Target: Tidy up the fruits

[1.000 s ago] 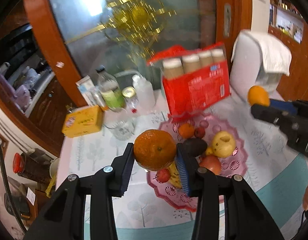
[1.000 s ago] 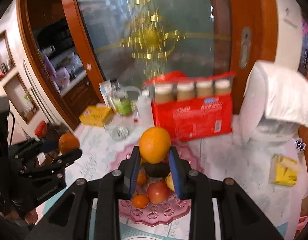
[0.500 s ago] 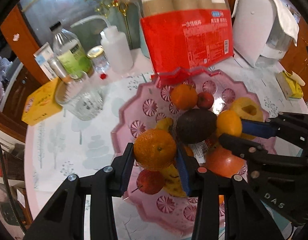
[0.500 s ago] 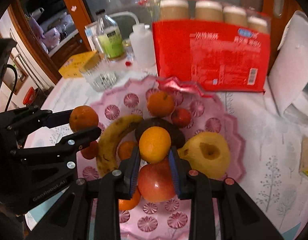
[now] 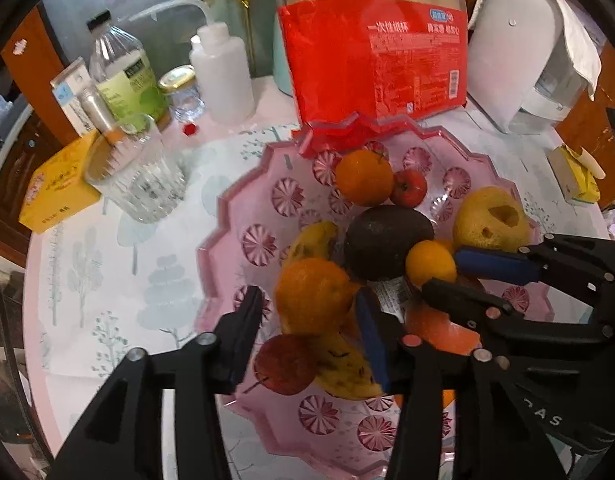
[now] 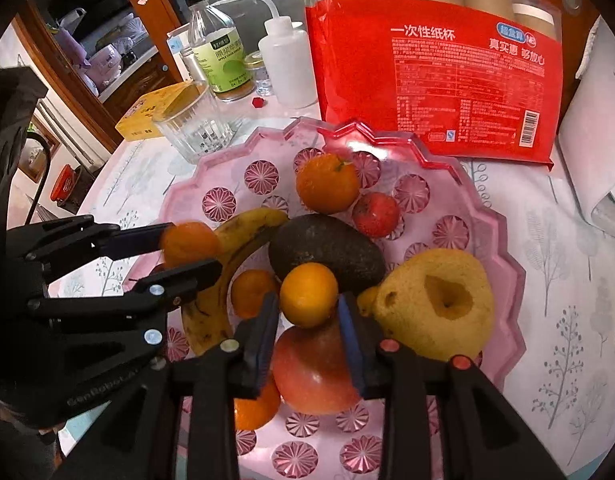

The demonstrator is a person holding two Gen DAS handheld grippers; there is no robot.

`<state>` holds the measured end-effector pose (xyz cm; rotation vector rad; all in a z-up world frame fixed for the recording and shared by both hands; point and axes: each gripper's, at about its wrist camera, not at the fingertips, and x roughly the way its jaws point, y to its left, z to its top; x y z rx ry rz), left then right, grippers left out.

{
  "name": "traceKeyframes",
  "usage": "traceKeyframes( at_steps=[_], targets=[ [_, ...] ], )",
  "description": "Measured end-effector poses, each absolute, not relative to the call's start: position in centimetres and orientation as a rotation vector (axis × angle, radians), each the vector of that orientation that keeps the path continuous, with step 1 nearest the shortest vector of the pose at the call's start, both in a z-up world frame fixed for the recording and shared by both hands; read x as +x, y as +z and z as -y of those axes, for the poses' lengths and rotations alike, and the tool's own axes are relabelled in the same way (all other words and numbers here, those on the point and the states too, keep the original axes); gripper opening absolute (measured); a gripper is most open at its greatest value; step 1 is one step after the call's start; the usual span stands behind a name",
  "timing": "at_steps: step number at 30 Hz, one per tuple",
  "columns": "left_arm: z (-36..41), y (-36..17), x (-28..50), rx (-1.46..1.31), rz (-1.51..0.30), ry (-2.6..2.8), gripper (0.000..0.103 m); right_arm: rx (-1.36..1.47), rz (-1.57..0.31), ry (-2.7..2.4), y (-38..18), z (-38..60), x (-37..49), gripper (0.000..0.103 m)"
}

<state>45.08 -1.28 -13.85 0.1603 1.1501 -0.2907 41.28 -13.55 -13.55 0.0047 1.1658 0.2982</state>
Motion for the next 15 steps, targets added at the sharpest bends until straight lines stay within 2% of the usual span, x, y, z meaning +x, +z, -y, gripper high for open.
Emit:
traceKeyframes(
  at_steps=[8,15],
  targets=[
    [-0.1,-12.2,43.9,0.123,-1.125,-0.26,0.078,-0.004,-1.13,0.285,-11.8,14.3,40.2,0.044],
    [-0.8,-10.5,41.9,0.129,-1.105,-0.243,0.086,0.012,-1.112,0.251,-10.4,15.0,39.5,0.045]
  ],
)
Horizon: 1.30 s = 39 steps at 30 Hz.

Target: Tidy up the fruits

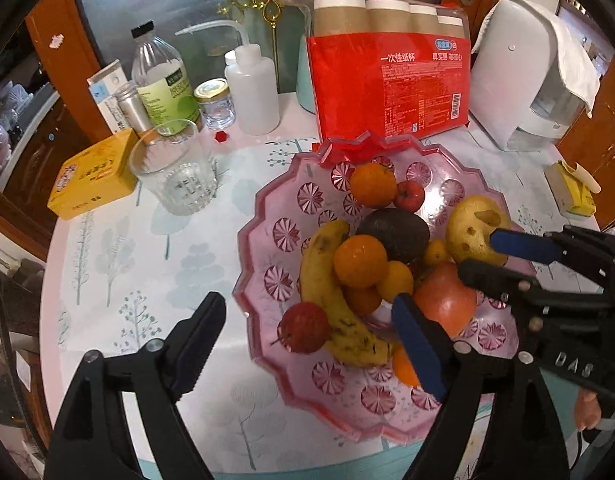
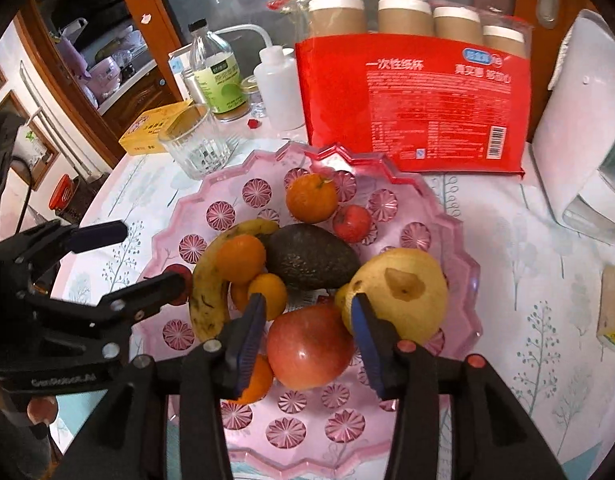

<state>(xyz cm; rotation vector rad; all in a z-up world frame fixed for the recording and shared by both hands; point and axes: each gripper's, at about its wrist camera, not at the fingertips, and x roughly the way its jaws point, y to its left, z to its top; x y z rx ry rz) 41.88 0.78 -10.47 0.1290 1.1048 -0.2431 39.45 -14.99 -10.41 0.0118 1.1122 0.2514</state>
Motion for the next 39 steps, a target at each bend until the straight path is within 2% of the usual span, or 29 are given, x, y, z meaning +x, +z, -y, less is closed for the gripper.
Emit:
traceKeyframes(
  at_steps=[3,7,14,18,33,39],
  targets=[
    [-1.0,-9.4,40.6,0.139,-1.082,-0.236,0.087,0.015,-1.103,0.24,-9.7,15.1,38.9,0.045],
    [-1.1,-7.8,39.1,0.149,-1.048,-0.226,0.096,0.018,-1.09,0.229,-8.5,15.0,38.1,0.045],
    [-0.9,-5.3,36.1,0.145,-1.03,-0.236,0.096,0.045,-1.075,0.221,-6.3,15.0,36.2,0.047],
    [-0.6,-3.5,33.8,0.143,-1.009,-0.232,0.096,0.059,-1.052,0.219,-4.8,15.2,34.5,0.054],
    [0.3,-1.4,25.4,0.154,-0.989,-0.209,0.096,0.06,-1.03,0.176,-2.2,16.6,26.5,0.056],
    [0.6,-0.9,22.0,0.134,-0.987,-0.21,0.096,0.081,-1.016,0.157,-1.7,17.7,23.0,0.067]
  ],
)
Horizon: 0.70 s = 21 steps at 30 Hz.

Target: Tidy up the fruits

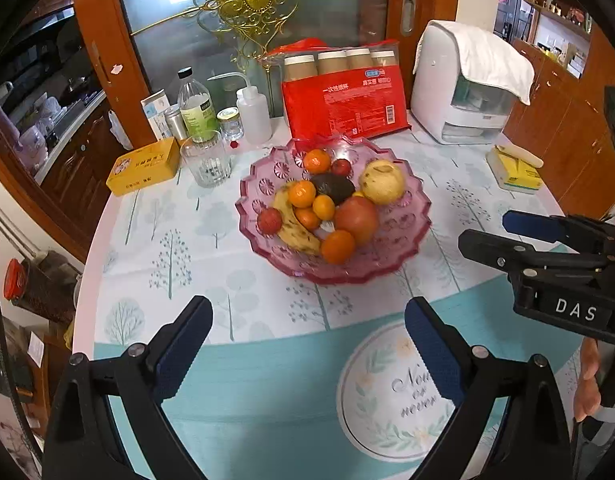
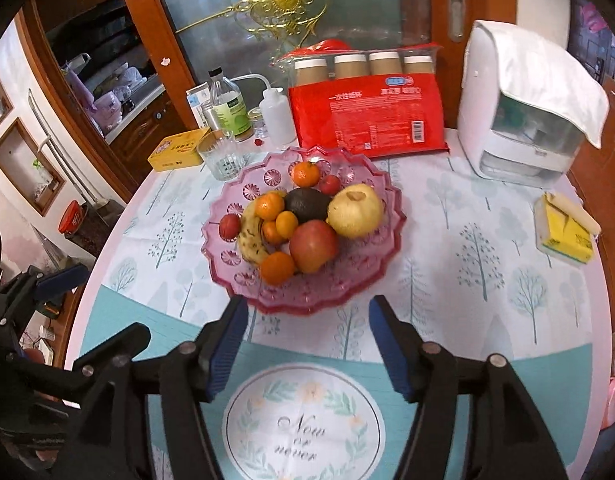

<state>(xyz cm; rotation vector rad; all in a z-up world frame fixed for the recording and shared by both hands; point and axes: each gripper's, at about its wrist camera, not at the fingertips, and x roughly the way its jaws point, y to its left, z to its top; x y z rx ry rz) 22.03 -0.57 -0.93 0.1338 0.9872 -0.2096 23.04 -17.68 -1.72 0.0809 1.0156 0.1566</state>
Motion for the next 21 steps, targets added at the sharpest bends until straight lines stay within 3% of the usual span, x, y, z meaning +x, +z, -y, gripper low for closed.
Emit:
traceKeyframes(
  at_steps=[21],
  targets=[
    [0.7,2.3,8.0,0.076,-0.941,-0.172,0.096,0.137,-1.028,0.113,-0.1,18.5,8.7,0.069]
  ],
)
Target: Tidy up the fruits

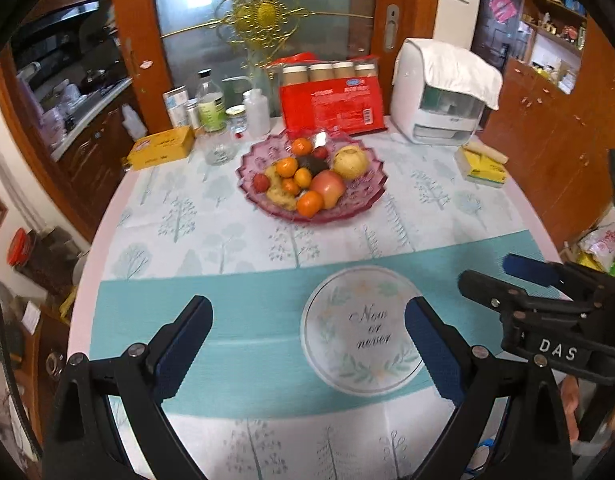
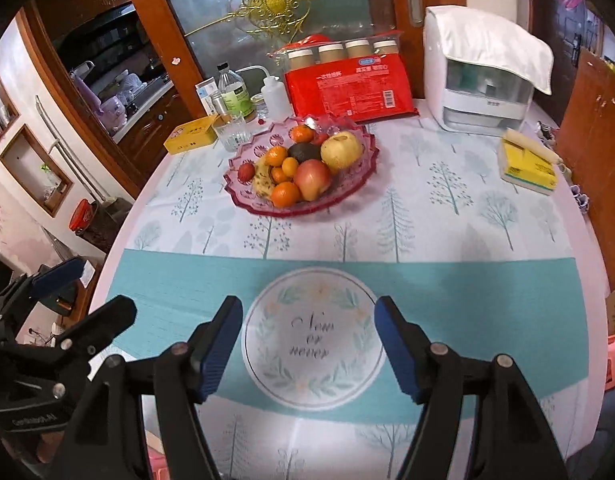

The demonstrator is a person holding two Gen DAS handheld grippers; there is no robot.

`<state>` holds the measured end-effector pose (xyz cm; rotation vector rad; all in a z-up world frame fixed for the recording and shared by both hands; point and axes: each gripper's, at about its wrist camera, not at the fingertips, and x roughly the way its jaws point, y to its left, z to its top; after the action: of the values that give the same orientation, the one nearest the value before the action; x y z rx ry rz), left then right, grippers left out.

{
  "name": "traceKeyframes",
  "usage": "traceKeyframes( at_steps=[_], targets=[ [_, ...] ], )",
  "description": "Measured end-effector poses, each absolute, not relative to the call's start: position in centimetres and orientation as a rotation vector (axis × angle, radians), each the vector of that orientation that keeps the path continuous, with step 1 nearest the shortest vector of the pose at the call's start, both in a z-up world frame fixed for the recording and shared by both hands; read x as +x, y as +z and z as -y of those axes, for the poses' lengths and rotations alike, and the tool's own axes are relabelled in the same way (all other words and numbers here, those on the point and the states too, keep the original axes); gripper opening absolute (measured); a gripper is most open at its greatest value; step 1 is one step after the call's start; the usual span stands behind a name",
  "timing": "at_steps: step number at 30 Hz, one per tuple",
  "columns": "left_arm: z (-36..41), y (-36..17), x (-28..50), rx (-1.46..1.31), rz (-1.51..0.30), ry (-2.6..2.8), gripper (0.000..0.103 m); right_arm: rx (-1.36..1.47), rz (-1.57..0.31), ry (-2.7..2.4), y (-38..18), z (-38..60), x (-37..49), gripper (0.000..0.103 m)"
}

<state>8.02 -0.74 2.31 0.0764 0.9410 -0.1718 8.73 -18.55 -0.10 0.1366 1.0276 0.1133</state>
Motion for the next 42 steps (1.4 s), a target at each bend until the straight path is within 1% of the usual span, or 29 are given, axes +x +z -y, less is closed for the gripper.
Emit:
traceKeyframes(
  at_steps=[5,12,17,28,42],
  targets=[
    [-0.1,2.2,5.2,0.051,-0.925,-0.12,0.096,0.145,-1.025,0.094,-0.9,18.3,5.5,0.069],
    [-0.1,2.4,3.0,0.021,-0.907,-0.066,0.096,0.089,-0.969,0.093,0.3,16.6,3.4,0.069],
    [-0.5,1.7,2.9,-0.021,-0.92,-0.041,0.096,0.079,-0.939,0.075,1.0,16.8,3.0,0.07],
    [-0.5,0.7,3.1,-0.018,-0.939,-0.01,0.096,0.073,-0.944,0.074,1.2,16.9,3.0,0.071],
    [-0.5,-0.1,3.4,-0.021,-0.962,0.017,0.096,0.078,-0.963,0.101,0.1,16.7,3.5,0.071]
  ],
)
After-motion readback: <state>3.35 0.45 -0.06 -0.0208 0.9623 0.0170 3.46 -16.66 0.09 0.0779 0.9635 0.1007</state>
